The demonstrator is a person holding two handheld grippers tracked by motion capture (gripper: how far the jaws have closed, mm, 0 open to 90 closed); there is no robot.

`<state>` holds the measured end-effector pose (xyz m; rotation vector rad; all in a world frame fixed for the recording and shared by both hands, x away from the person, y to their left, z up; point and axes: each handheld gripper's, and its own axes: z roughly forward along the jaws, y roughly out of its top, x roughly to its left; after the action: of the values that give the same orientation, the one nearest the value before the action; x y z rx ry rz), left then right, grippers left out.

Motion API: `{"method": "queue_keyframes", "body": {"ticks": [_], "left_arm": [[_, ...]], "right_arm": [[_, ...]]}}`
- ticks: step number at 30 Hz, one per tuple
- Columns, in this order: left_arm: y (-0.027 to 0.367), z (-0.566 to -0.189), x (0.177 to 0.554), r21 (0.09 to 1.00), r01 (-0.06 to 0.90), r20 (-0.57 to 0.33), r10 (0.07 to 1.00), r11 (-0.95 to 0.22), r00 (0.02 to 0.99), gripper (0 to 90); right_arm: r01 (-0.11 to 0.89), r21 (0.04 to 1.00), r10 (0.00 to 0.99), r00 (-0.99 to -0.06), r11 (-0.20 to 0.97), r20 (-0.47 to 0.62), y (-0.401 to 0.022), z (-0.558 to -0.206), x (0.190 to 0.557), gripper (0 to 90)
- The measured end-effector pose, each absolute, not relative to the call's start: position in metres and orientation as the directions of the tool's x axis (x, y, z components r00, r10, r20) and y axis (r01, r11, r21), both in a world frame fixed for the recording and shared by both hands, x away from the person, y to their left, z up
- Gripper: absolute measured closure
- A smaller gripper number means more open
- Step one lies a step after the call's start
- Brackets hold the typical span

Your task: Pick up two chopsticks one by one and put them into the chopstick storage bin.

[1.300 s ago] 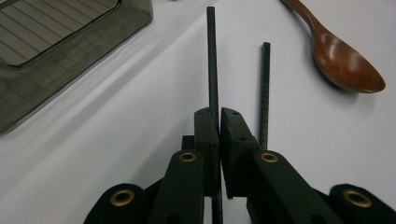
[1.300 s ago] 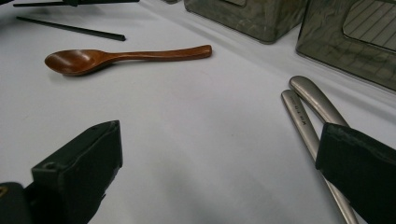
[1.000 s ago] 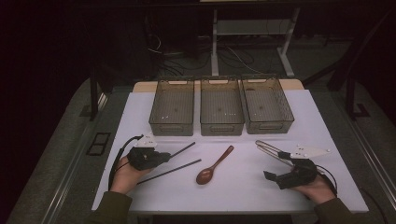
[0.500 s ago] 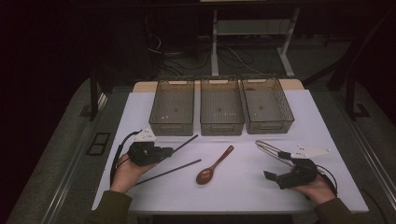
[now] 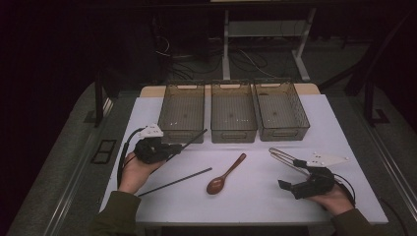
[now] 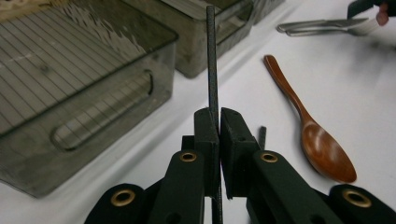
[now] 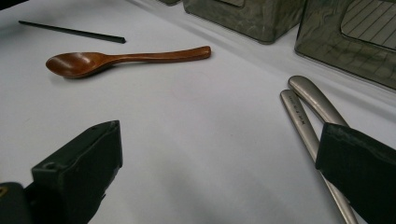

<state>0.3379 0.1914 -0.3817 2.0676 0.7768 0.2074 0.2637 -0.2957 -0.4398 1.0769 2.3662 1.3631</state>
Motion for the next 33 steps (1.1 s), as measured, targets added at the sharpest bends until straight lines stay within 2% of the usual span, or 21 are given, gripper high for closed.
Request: {"method": "queue_keyframes", "body": {"ticks": [33], "left_arm": [[0.181,-0.353,0.405,0.823,0.434,-0.124,0.630,-0.367,0.767,85.0]], "right_arm": [[0.491,0.821,0.683,-0.708,0.291,0.181,-0.298,-0.438,0.262,0.0]]}}
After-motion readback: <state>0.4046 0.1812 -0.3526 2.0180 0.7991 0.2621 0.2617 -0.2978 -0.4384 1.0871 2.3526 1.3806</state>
